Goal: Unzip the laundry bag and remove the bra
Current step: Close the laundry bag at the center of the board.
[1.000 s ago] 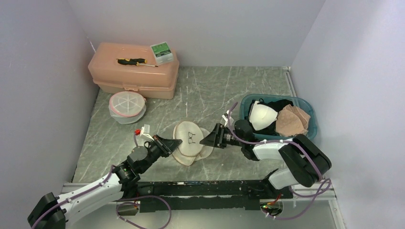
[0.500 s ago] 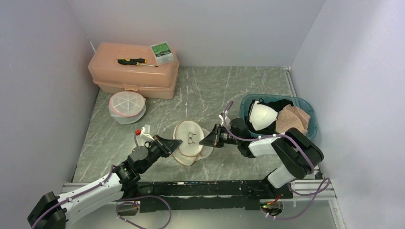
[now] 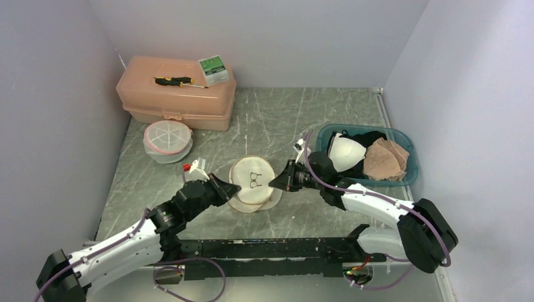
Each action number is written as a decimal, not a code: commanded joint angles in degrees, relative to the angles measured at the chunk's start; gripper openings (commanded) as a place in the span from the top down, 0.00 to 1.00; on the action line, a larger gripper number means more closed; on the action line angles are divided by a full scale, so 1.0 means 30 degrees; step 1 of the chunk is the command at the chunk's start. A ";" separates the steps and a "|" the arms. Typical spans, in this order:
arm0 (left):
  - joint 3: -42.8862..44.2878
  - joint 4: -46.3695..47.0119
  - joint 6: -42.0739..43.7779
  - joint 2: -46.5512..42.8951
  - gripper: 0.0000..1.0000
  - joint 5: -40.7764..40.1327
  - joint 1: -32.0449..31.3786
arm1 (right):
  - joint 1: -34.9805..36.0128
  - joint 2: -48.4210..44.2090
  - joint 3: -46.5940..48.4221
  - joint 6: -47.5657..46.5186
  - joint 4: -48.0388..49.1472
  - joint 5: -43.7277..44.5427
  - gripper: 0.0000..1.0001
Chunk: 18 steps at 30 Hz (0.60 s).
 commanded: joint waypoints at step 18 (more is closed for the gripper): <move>0.3315 -0.6527 0.1722 0.5971 0.71 -0.1974 0.0027 | -0.0331 -0.1255 0.0236 -0.1726 -0.6433 0.5903 1.00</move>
